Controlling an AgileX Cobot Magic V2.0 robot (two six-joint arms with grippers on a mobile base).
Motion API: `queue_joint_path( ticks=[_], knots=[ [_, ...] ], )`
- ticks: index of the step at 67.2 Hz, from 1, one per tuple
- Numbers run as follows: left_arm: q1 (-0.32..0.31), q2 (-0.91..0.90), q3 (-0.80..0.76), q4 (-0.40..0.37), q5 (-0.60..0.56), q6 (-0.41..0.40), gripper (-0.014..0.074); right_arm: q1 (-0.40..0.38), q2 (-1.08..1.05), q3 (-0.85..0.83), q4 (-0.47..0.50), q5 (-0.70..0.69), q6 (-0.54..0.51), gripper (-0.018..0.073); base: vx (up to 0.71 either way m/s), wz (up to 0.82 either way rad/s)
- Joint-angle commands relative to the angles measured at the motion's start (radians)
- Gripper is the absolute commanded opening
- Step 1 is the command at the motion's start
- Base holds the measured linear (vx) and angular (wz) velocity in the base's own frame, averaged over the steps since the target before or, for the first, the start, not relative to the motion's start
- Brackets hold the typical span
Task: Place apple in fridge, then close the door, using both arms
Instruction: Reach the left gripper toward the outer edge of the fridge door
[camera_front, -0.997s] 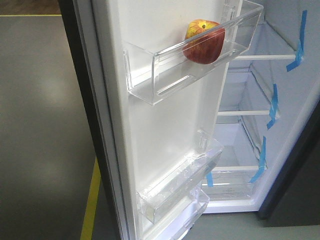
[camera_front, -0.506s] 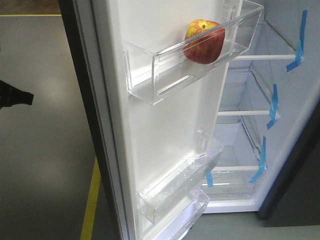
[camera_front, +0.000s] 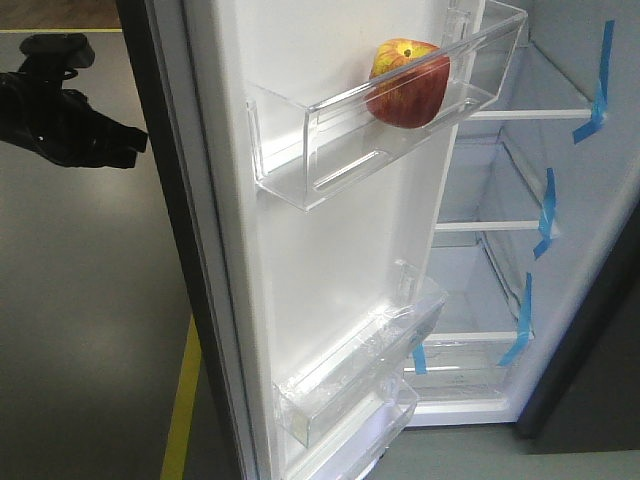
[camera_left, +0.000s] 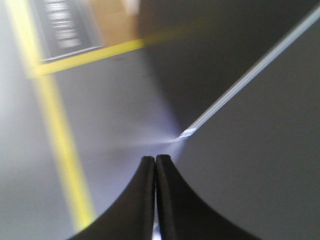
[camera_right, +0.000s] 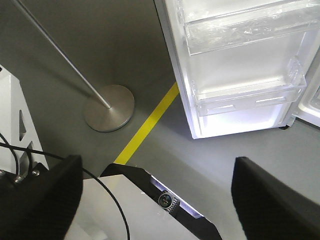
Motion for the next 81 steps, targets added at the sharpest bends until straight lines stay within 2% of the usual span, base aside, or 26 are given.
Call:
queue_joint_path(
  ticks=[1, 10, 22, 32, 40, 65, 81],
  knots=[
    [-0.002, -0.008, -0.066, -0.160, 0.001, 0.058, -0.0006, 0.000, 0.017, -0.021, 0.023, 0.015, -0.008, 0.0580, 0.00, 0.00],
    [-0.003, 0.016, -0.075, -0.298, 0.037, 0.151, -0.0006, 0.000, 0.017, -0.021, 0.023, 0.015, -0.008, 0.0580, 0.00, 0.00],
    [-0.003, 0.017, -0.072, -0.390, 0.097, 0.201, -0.0006, 0.000, 0.017, -0.021, 0.023, 0.015, -0.008, 0.0580, 0.00, 0.00],
    [-0.012, 0.017, -0.072, -0.421, 0.139, 0.220, -0.0006, 0.000, 0.017, -0.021, 0.023, 0.015, -0.008, 0.0580, 0.00, 0.00],
    [-0.043, 0.015, -0.072, -0.424, 0.148, 0.223, -0.0006, 0.000, 0.017, -0.021, 0.023, 0.015, -0.009, 0.0580, 0.00, 0.00],
    [-0.155, 0.014, -0.072, -0.517, 0.158, 0.285, -0.0006, 0.000, 0.017, -0.021, 0.023, 0.014, -0.009, 0.0580, 0.00, 0.00],
    [-0.253, 0.014, -0.072, -0.577, 0.159, 0.352, -0.0006, 0.000, 0.017, -0.021, 0.023, 0.014, -0.009, 0.0580, 0.00, 0.00]
  ],
)
